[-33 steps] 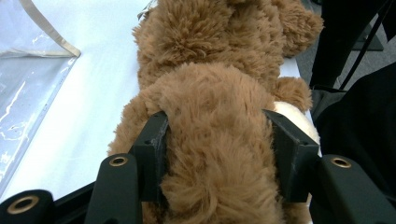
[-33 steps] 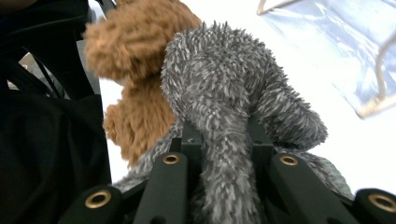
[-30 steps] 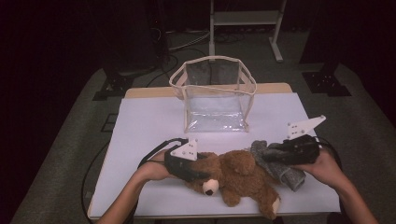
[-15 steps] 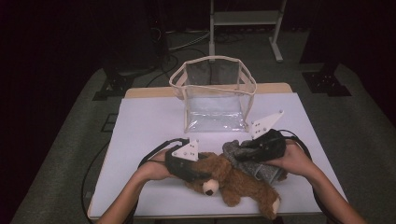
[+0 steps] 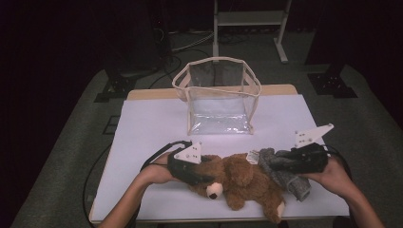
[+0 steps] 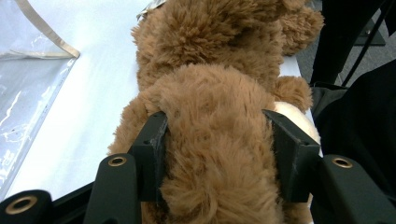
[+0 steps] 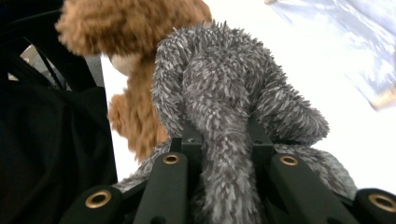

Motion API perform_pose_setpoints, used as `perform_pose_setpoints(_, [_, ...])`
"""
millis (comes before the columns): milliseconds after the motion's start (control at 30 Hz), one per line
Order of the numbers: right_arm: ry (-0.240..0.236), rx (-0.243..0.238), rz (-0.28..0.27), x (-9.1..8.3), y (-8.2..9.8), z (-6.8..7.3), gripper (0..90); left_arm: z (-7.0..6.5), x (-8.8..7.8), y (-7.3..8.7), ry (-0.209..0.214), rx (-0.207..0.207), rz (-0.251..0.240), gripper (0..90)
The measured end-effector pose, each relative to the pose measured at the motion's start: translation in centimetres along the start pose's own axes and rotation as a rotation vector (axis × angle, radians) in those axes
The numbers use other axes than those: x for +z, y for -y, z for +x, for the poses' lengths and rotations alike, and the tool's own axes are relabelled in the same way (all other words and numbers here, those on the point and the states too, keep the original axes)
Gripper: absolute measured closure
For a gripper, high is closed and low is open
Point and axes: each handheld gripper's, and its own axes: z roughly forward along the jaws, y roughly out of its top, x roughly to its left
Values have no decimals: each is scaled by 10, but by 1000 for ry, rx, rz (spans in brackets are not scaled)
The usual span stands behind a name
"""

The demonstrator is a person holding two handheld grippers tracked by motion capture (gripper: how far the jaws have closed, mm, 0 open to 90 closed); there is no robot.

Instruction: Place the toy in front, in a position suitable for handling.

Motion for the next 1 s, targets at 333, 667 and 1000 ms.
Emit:
perform_pose_setpoints(333, [17,-18,-26,-14,-12,-1,744,1,0,-2,-2,11,14,452])
perform_pose_setpoints(667, [-41,-150,0,17,-82,2,744,0,1,-4,-1,24,23,451])
perform_pose_setpoints(1000, [-143,-211,117,72,-110,12,745,-1,1,-3,-8,28,15,446])
